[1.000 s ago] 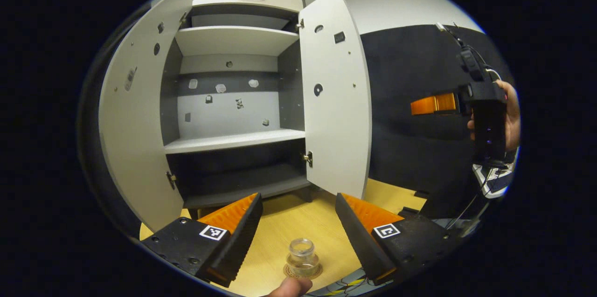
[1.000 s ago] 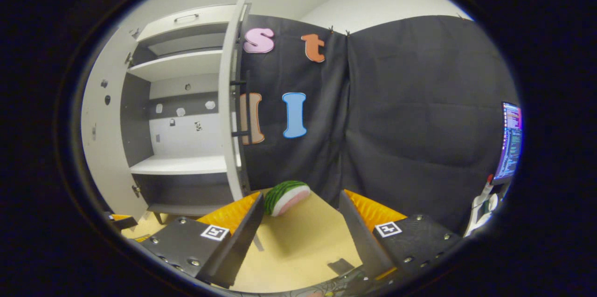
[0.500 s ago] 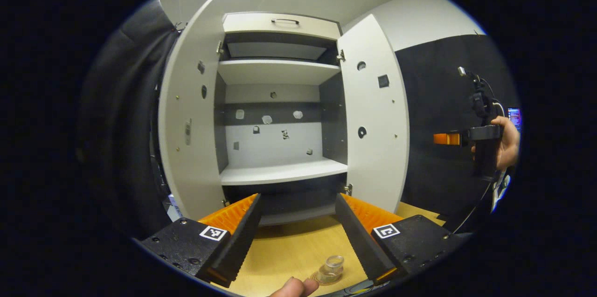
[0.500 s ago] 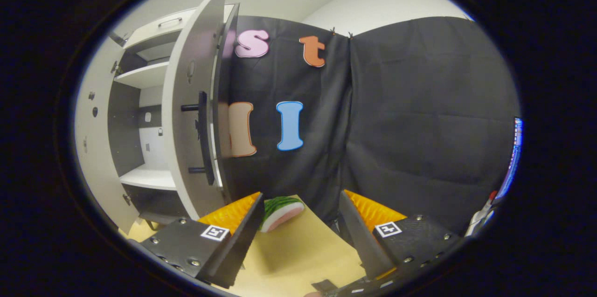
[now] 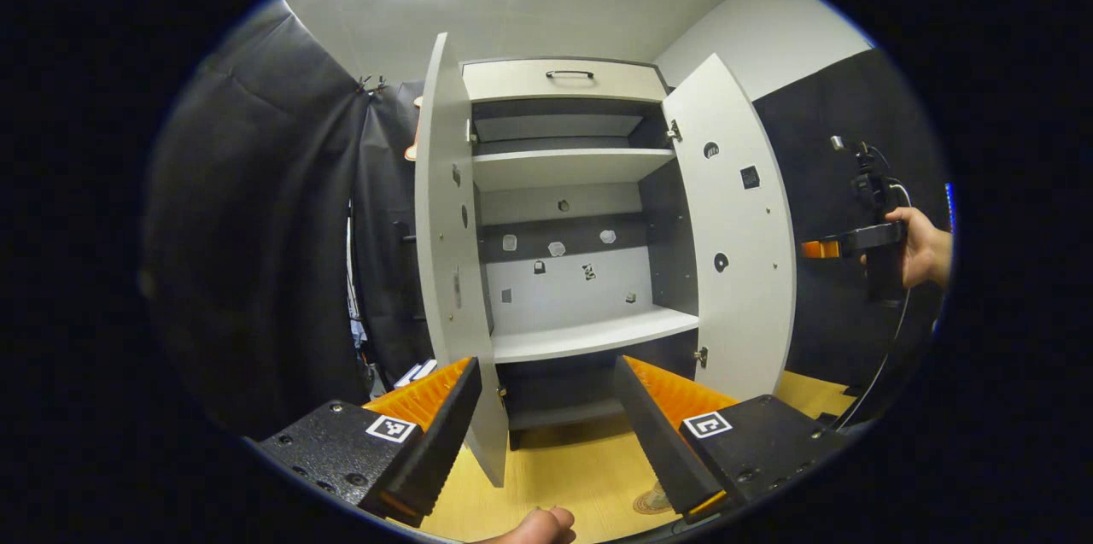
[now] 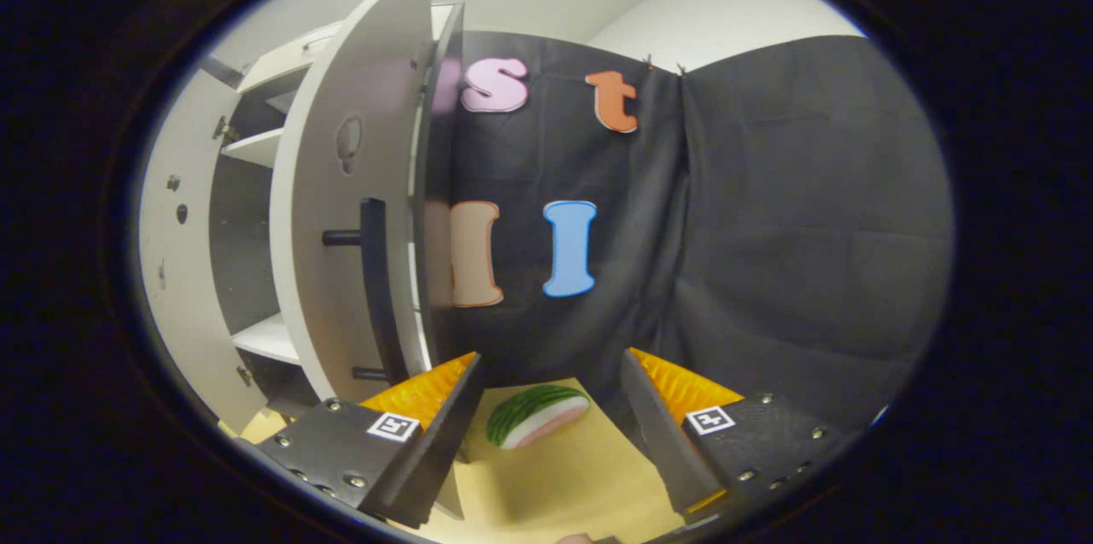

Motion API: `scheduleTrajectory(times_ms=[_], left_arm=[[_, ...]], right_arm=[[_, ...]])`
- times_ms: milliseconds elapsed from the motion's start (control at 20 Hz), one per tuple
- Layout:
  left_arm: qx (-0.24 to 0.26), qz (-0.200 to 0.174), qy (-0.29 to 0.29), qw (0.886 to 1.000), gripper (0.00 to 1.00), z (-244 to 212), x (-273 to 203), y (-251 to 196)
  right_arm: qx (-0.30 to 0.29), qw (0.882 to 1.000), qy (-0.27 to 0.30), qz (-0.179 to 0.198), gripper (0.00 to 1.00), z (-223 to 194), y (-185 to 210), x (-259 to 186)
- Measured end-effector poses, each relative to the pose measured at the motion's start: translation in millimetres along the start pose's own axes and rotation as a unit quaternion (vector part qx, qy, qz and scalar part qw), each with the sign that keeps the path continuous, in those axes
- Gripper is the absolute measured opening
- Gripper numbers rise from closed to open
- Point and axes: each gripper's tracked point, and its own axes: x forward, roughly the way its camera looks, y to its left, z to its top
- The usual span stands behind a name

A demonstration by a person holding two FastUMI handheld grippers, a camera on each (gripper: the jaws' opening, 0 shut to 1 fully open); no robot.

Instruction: Grasp the bottle in the cabinet with the left hand and place it on the coaster, then close the right door with the right hand and the left door with the left hand.

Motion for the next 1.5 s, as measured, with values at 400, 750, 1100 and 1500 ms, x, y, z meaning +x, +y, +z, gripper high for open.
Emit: scheduleTrajectory(times_ms=[400, 750, 1100, 1500], left_arm=[[-0.022, -0.033, 0.025, 0.999, 0.98, -20, 5, -4], [-0.029, -0.056, 0.020, 0.998, 0.98, -23, 27, -10], [-0.028, -0.081, 0.014, 0.996, 0.98, -24, 45, -24], [-0.033, -0.100, 0.008, 0.994, 0.98, -21, 49, -31]], right_arm=[[-0.057, 0.998, -0.025, -0.011, 0.88, 15, 18, 8], [-0.036, 0.998, -0.026, -0.039, 0.91, 12, 19, 3], [-0.033, 0.998, -0.035, -0.043, 0.88, 14, 31, -4], [-0.012, 0.999, -0.027, 0.030, 0.89, 8, 92, -12]])
